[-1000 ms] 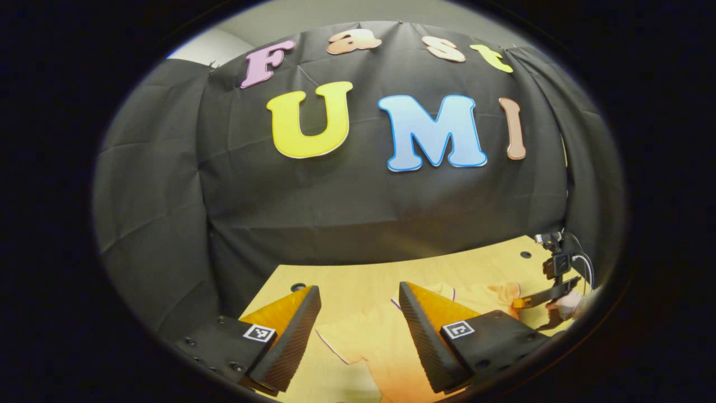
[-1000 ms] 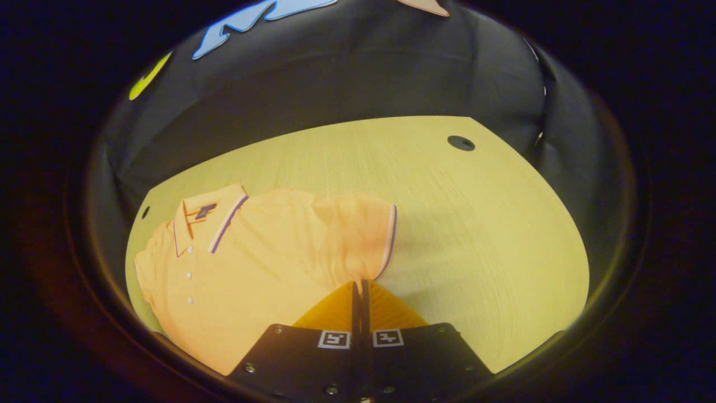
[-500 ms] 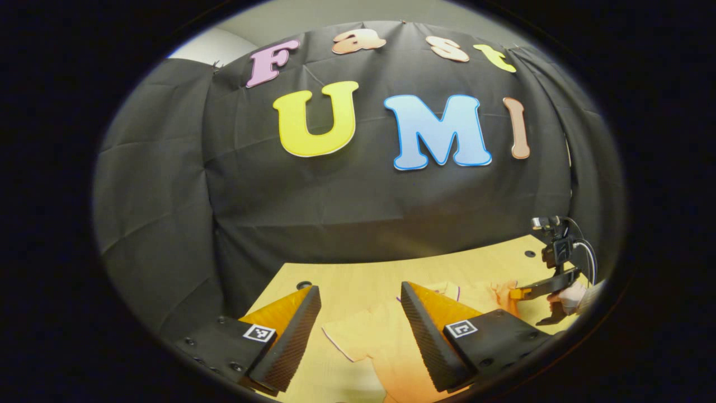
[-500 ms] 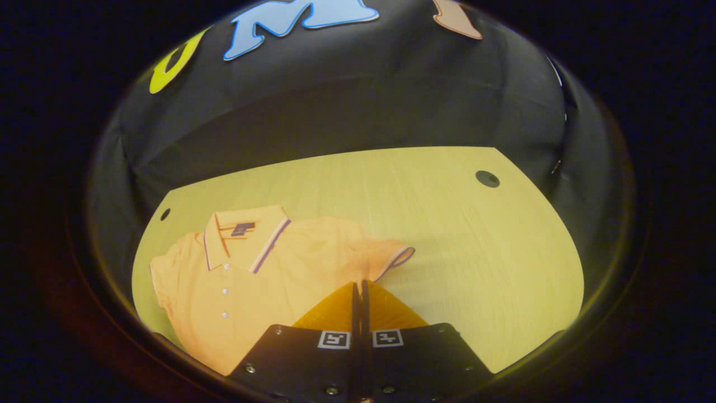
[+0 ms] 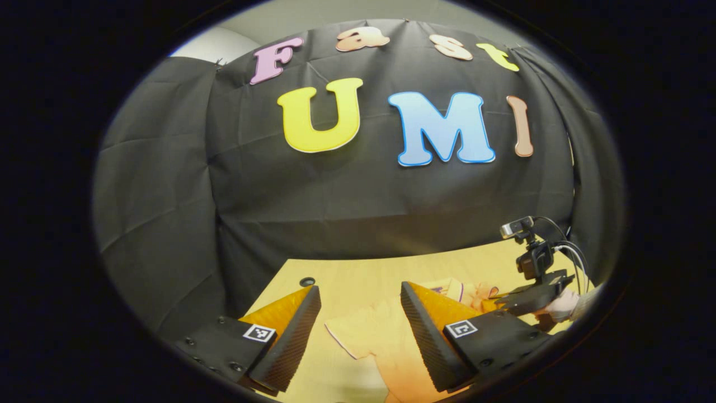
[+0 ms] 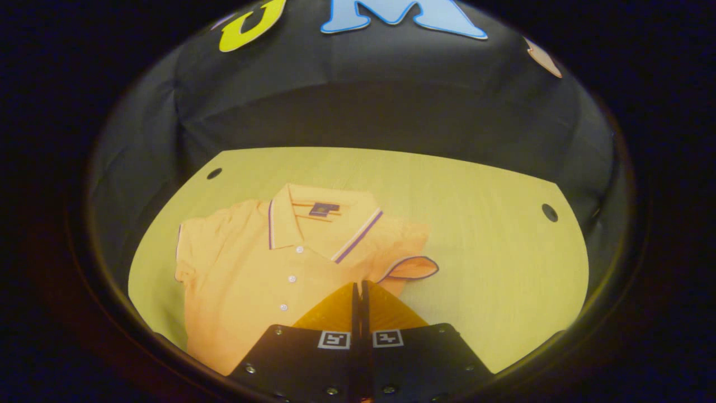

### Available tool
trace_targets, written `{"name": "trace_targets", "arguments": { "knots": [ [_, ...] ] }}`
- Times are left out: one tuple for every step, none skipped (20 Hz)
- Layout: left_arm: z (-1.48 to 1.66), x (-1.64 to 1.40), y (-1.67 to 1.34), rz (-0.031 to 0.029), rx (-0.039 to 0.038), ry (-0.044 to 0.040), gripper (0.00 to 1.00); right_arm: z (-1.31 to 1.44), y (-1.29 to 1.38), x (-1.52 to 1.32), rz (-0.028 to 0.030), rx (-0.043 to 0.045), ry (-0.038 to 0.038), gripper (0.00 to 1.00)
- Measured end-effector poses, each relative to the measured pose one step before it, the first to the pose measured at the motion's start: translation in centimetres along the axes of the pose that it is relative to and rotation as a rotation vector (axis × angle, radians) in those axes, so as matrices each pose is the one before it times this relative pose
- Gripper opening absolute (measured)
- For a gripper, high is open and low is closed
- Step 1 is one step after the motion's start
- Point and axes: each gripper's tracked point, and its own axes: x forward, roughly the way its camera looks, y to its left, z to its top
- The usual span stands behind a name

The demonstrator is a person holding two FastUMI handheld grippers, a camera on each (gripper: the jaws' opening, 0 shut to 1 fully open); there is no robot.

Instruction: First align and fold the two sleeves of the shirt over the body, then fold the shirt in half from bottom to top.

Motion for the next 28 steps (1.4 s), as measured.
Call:
{"name": "trace_targets", "arguments": {
  "knots": [
    [-0.195, 0.026, 0.211, 0.00296, -0.00063, 0.00400, 0.94, -0.539, 0.671, 0.310, 0.01187, -0.00355, 0.01906, 0.00],
    [-0.184, 0.035, 0.182, 0.00292, -0.00068, 0.00456, 0.92, -0.393, 0.666, 0.227, 0.01880, 0.00018, 0.01617, 0.00],
    [-0.123, 0.064, 0.155, 0.00115, -0.00142, 0.00323, 0.92, -0.216, 0.361, -0.056, 0.01171, 0.00091, 0.01663, 0.07],
    [-0.138, 0.070, 0.131, 0.00100, -0.00110, 0.00154, 0.94, -0.574, 0.369, 0.484, 0.00979, 0.00053, 0.01539, 0.14],
    [-0.027, 0.160, 0.005, -0.00028, -0.00059, 0.00179, 0.97, -0.111, -0.235, -0.194, -0.00987, -0.00636, 0.00513, 0.27],
    [-0.093, 0.151, 0.062, -0.00023, 0.00045, 0.00121, 0.98, 0.027, 0.060, -0.031, 0.00543, -0.00449, 0.00056, 0.27],
    [-0.079, 0.094, -0.010, -0.00128, 0.00048, 0.00078, 0.95, -0.056, 0.009, -0.034, -0.00567, -0.00465, 0.00075, 0.35],
    [0.008, 0.125, -0.042, -0.00102, 0.00097, 0.00175, 0.95, 0.001, -0.277, 0.114, -0.00833, -0.00435, -0.00355, 0.35],
    [-0.004, 0.233, -0.021, -0.00124, 0.00115, -0.00004, 0.95, 0.172, -0.224, -0.106, -0.00914, -0.00033, -0.00425, 0.35],
    [0.013, 0.095, -0.008, -0.00239, -0.00061, -0.00162, 0.94, 0.288, -0.119, -0.312, -0.00612, 0.00254, -0.00649, 0.35],
    [-0.048, 0.154, -0.108, -0.00274, -0.00181, 0.00055, 0.94, 0.221, -0.237, -0.252, -0.00533, 0.00598, -0.00743, 0.35],
    [-0.174, 0.233, -0.073, -0.00362, -0.00178, 0.00369, 0.97, 0.247, -0.064, -0.265, -0.00112, 0.00925, -0.00812, 0.35],
    [-0.189, 0.282, -0.067, -0.00135, -0.00131, 0.00498, 0.97, 0.424, -0.179, -0.335, -0.00448, 0.00858, -0.01275, 0.37],
    [-0.187, 0.348, 0.020, -0.00206, -0.00112, 0.00681, 0.98, 0.420, -0.158, -0.415, -0.00503, 0.00682, -0.01544, 0.37],
    [-0.375, 0.423, -0.031, -0.00108, -0.00268, 0.00687, 0.98, 0.492, -0.110, -0.423, -0.00270, 0.00782, -0.01374, 0.34],
    [-0.414, 0.427, 0.028, -0.00204, -0.00370, 0.01100, 0.98, 0.423, -0.055, -0.474, -0.00087, 0.00911, -0.01060, 0.37],
    [-0.574, 0.568, -0.029, -0.00076, -0.00394, 0.01062, 0.95, 0.263, -0.045, -0.431, 0.00088, 0.00699, -0.00982, 0.37],
    [-0.554, 0.598, 0.100, -0.00003, -0.00230, 0.01048, 0.98, 0.363, -0.095, -0.421, -0.00115, 0.00395, -0.01066, 0.37],
    [-0.717, 0.593, 0.098, 0.00034, -0.00117, 0.01456, 0.95, 0.249, 0.057, -0.536, 0.00083, 0.00145, -0.01138, 0.37],
    [-0.586, 0.700, 0.148, 0.00042, -0.00170, 0.01362, 0.95, 0.384, 0.072, -0.606, 0.00166, 0.00154, -0.01036, 0.37],
    [-0.585, 0.662, 0.052, 0.00080, -0.00290, 0.01104, 0.97, 0.193, 0.100, -0.525, 0.00456, 0.00410, -0.00853, 0.37],
    [-0.633, 0.633, 0.099, -0.00075, -0.00475, 0.01447, 0.98, 0.362, 0.231, -0.557, 0.00712, 0.00637, -0.00837, 0.37],
    [-0.892, 0.696, 0.245, 0.00159, -0.00609, 0.01483, 0.98, 0.320, 0.160, -0.679, 0.00456, 0.00671, -0.01075, 0.37],
    [-0.896, 0.840, 0.180, -0.00080, -0.00508, 0.02097, 0.96, 0.530, 0.167, -0.654, 0.00481, 0.00720, -0.01378, 0.37],
    [-1.120, 0.844, 0.125, 0.00408, -0.00278, 0.02390, 0.95, 0.345, 0.217, -0.485, 0.00442, 0.00825, -0.01446, 0.37],
    [-0.907, 0.785, 0.175, 0.00215, -0.00409, 0.02328, 0.95, 0.491, 0.229, -0.592, 0.00392, 0.00883, -0.01313, 0.37],
    [-0.721, 0.746, 0.195, 0.00136, -0.00384, 0.01933, 0.95, 0.226, 0.177, -0.539, 0.00322, 0.00937, -0.00941, 0.34],
    [-0.878, 0.586, 0.267, 0.00168, -0.00392, 0.01824, 0.95, 0.298, 0.112, -0.483, 0.00242, 0.00758, -0.00654, 0.34]
  ]
}}
